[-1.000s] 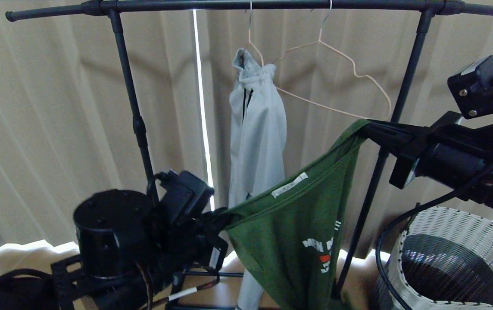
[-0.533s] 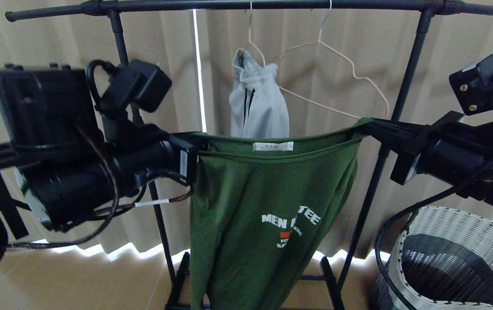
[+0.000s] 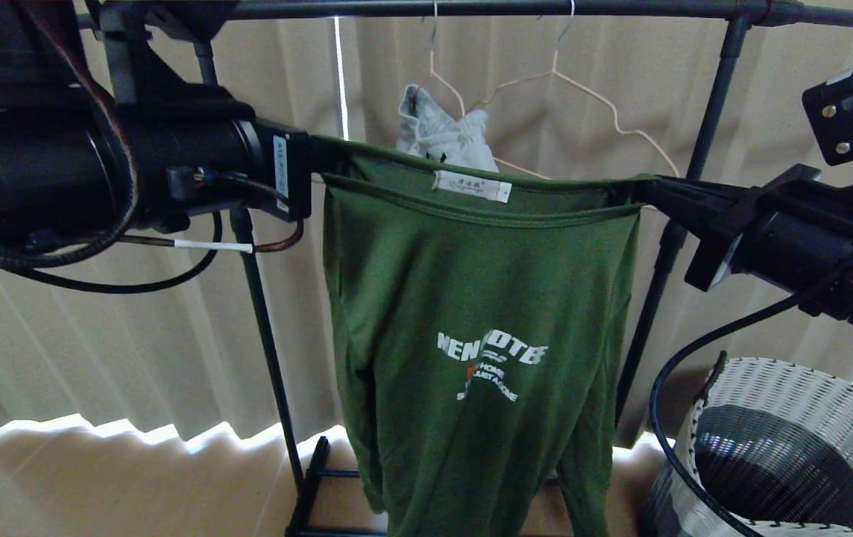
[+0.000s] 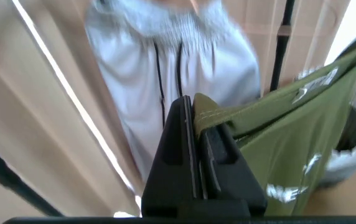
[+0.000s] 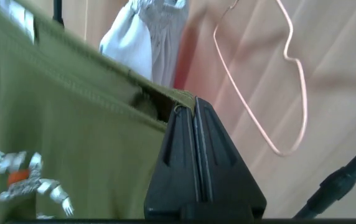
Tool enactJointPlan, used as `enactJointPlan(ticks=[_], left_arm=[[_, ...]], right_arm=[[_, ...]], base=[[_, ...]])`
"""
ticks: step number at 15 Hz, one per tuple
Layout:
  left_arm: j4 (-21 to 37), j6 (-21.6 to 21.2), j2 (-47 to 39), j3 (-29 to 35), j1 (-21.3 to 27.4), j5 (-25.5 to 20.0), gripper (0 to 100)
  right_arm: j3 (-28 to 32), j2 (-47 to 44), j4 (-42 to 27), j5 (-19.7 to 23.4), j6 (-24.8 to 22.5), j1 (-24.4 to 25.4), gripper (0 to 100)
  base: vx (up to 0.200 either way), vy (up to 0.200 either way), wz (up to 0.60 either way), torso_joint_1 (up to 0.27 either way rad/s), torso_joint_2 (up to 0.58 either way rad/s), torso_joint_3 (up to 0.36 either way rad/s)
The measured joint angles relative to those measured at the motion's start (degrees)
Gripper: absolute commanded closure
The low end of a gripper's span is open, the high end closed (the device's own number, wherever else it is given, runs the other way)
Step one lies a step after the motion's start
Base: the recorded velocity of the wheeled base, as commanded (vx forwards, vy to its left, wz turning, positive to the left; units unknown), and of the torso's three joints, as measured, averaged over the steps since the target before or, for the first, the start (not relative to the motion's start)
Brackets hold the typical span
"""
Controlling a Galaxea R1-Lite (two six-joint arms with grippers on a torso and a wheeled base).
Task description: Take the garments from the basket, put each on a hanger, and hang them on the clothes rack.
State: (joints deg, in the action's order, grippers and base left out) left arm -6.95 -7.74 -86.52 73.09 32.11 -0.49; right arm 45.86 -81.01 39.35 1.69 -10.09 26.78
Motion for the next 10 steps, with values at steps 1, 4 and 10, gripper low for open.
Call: enactJointPlan(ticks=[1,4,10], left_arm=[[-0.1,0.0,0.2,-1.3,-0.1,0.0,100],[-0.7,0.0,0.6,-4.3,0.0,0.1,100],[-9.2,-0.1,-2.2,-6.6,-0.1,0.4,100]], right_arm=[[0.2,-0.1,0.0,0.0,0.0,0.0,100],[0.5,-0.1,-0.6,-0.2,0.0,-0.8,100],[0.9,3.9,-12.0,0.0,-0.3,-4.2,100]], base=[[0.000,0.000,0.00,0.000,0.00,0.000],[0.000,0.000,0.00,0.000,0.00,0.000],[0.000,0.000,0.00,0.000,0.00,0.000]])
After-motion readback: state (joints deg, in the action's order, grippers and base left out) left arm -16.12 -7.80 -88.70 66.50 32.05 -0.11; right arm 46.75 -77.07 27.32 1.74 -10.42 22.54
